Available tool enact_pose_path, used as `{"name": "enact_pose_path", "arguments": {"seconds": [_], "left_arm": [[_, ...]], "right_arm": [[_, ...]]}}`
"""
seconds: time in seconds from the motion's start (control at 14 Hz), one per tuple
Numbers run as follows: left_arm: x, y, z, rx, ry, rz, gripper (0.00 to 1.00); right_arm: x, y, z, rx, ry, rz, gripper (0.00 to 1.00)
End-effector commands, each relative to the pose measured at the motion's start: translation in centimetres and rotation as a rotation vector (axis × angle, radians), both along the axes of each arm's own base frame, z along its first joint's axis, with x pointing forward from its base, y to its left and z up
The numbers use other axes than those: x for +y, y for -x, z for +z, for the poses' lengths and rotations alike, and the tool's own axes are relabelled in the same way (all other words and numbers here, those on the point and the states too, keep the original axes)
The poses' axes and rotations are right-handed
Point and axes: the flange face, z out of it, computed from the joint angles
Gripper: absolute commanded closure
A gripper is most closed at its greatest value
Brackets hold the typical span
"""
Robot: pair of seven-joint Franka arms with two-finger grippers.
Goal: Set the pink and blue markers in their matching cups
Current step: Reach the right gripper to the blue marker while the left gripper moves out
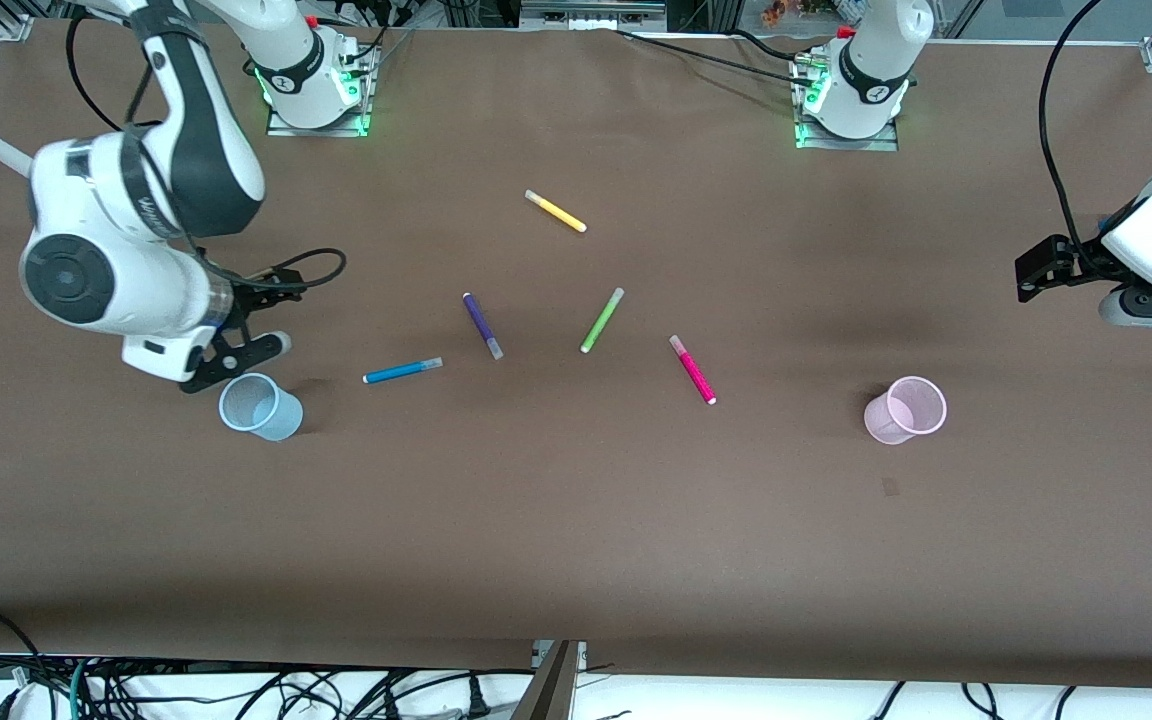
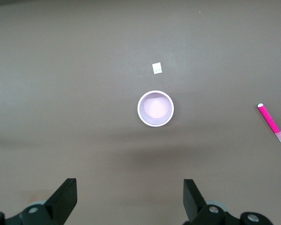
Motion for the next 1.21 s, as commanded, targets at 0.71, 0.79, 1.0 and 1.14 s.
{"name": "enact_pose_path", "arguments": {"seconds": [0.71,0.79,1.0,1.14], "left_arm": [[-7.3,-2.8,-11.0,0.205,-0.004,-0.125,0.00],[-8.2,-3.0,-11.5,0.207,0.036,-0.096,0.00],[-12.1,-3.9,-14.4,0.192,0.100,0.053,0.00],[-15.5,-4.3,-16.3,0.161,0.095,0.108,0.00]], "right_arm": [[7.9,4.8,-10.7,-0.098,-0.023,0.367,0.00],[8.6,4.9,-11.7,-0.102,-0.025,0.380,0.00],[10.7,5.1,-14.3,-0.130,-0.031,0.422,0.00],[11.7,5.3,-16.0,-0.143,-0.037,0.441,0.00]]}}
